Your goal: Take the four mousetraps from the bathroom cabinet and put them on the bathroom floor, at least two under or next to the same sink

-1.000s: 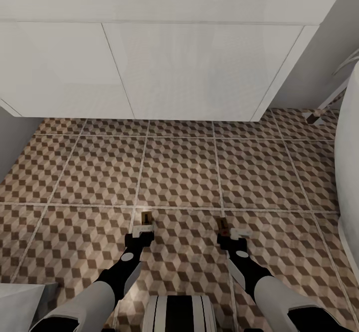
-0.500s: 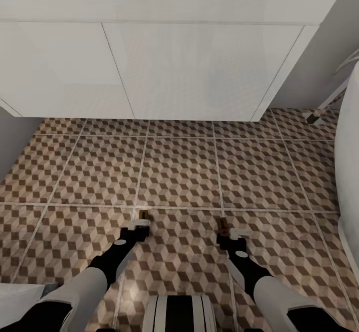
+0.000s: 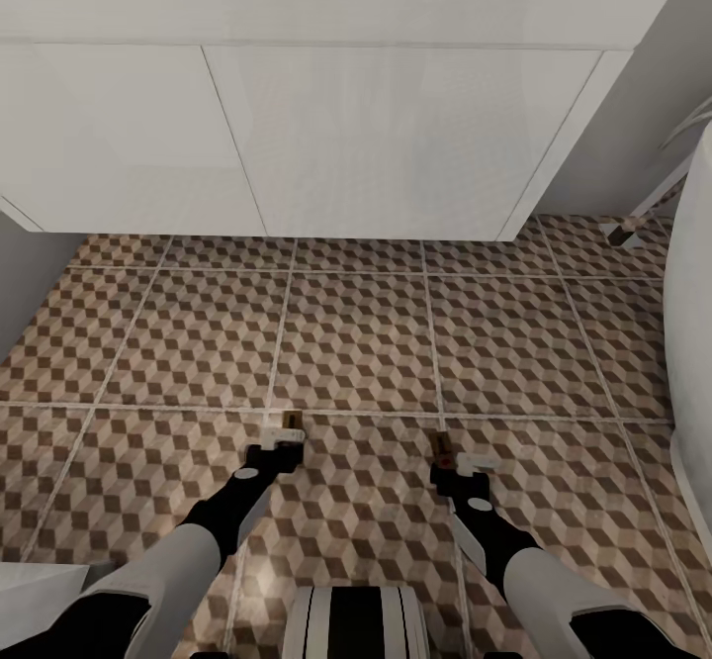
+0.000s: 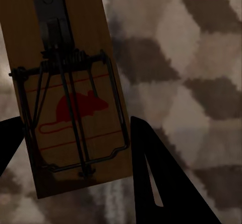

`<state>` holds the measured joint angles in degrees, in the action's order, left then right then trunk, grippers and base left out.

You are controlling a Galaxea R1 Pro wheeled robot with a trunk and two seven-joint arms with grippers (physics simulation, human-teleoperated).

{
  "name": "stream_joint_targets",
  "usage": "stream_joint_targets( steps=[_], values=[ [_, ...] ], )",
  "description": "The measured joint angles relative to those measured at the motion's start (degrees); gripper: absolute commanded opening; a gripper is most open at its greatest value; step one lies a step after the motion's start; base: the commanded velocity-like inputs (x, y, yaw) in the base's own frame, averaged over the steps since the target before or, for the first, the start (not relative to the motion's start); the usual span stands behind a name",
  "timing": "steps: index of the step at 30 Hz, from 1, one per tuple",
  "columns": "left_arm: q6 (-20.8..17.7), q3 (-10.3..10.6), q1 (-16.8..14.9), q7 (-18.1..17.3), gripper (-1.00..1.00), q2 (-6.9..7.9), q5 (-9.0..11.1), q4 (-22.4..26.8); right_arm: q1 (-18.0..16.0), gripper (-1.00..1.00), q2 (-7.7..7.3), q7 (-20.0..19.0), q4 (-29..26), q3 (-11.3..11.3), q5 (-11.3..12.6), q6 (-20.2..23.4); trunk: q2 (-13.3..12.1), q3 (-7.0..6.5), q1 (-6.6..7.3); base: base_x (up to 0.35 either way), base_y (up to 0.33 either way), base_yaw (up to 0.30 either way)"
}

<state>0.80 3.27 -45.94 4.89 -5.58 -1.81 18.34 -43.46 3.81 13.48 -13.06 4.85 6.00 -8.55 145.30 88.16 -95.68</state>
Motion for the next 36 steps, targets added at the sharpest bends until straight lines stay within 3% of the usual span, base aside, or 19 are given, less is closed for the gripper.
stream_joint_targets(
  steps=[7,17,36],
  values=[
    [0.10,-0.10,0.00,3.04,-1.00,-0.60,0.11,-0.04,0.02,-1.00,-0.08,0.00,0.00,-0.10,-0.03,0.07,0.00,0.00,0.00,0.000,0.000,0.000],
    [0.42,-0.11,0.00,3.94,-1.00,-0.92,-0.01,-0.05,0.05,-1.00,-0.10,0.01,0.00,-0.12,-0.02,0.09,0.13,2.21,-0.26,0.000,0.000,0.000],
    [0.49,-0.11,0.03,4.00,-1.00,-1.02,0.05,-0.38,0.00,-1.00,-0.21,0.01,-0.02,-0.11,-0.16,-0.10,0.13,2.22,-0.26,0.000,0.000,0.000]
  ],
)
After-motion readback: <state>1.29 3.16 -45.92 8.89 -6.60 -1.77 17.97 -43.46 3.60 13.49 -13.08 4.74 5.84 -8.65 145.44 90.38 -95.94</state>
